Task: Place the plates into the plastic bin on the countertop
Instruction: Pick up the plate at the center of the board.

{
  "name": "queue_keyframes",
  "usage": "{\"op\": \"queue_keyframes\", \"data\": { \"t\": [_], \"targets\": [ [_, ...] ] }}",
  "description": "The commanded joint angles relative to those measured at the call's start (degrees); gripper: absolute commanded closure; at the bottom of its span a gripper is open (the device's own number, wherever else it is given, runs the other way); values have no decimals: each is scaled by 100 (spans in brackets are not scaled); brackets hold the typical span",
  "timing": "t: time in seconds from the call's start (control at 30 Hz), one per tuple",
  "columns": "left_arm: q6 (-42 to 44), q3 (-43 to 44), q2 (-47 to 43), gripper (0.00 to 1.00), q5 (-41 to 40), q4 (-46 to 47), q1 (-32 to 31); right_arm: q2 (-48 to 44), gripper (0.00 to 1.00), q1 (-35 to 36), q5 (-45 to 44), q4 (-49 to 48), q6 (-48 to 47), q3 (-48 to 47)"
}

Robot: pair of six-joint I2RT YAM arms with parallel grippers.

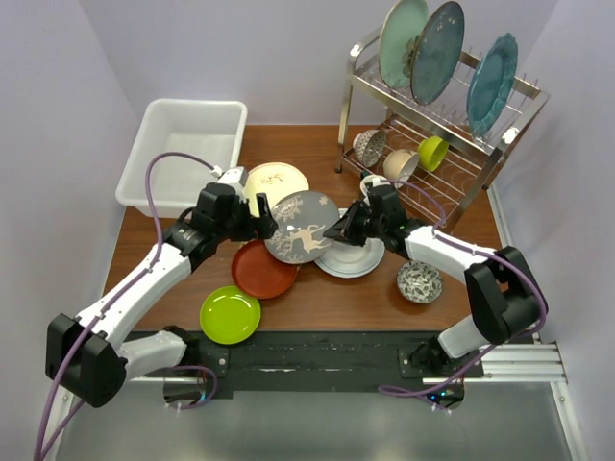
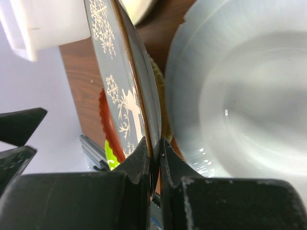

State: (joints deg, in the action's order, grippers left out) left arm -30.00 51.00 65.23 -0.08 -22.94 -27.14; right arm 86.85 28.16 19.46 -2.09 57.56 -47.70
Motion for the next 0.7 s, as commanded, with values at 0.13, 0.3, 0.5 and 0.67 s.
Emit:
{"op": "queue_keyframes", "data": {
  "t": [0.13, 0.3, 0.5, 0.67],
  "targets": [
    [-120, 24, -397, 0, -28, -114, 208, -353, 100, -13, 1111, -1030, 54, -415],
    [-173, -239, -608, 0, 604, 175, 646, -607, 100, -12, 1129, -1048, -87, -327],
    [-200, -555, -538, 0, 1747, 632, 1149, -582, 100, -4, 1700, -2004, 236, -213],
    [-322, -732, -468, 0, 2230, 1071, 1158, -221, 100, -12, 2553, -3654, 931, -64]
  ]
}}
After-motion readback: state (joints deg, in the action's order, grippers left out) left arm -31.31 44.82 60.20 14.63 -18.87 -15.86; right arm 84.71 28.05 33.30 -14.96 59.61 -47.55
